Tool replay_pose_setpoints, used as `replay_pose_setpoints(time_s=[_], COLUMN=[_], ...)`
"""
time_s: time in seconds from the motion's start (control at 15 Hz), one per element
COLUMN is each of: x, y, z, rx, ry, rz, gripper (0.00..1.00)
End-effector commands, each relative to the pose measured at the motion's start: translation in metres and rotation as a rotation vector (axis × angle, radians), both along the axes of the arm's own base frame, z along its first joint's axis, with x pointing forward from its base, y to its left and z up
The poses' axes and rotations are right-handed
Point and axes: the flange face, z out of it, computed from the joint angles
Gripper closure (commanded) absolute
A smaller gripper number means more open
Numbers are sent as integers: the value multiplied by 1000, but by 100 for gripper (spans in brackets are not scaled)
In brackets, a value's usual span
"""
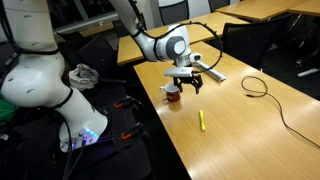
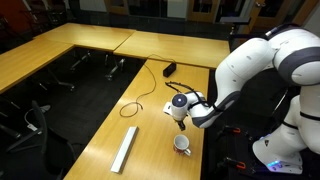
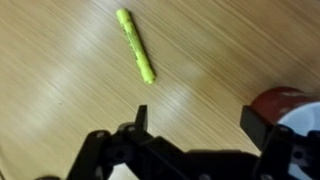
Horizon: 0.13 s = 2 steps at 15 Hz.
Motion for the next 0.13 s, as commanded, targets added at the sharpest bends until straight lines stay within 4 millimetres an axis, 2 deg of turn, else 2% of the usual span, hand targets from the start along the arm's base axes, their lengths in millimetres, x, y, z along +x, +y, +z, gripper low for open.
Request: replay_pose_setpoints(time_s=[0.0,0.07], x=[-14,-16], y=[14,16], z=[33,44], rx=[103,135], ry=[-113,-174], rz=[-135,-136], gripper=[0,0])
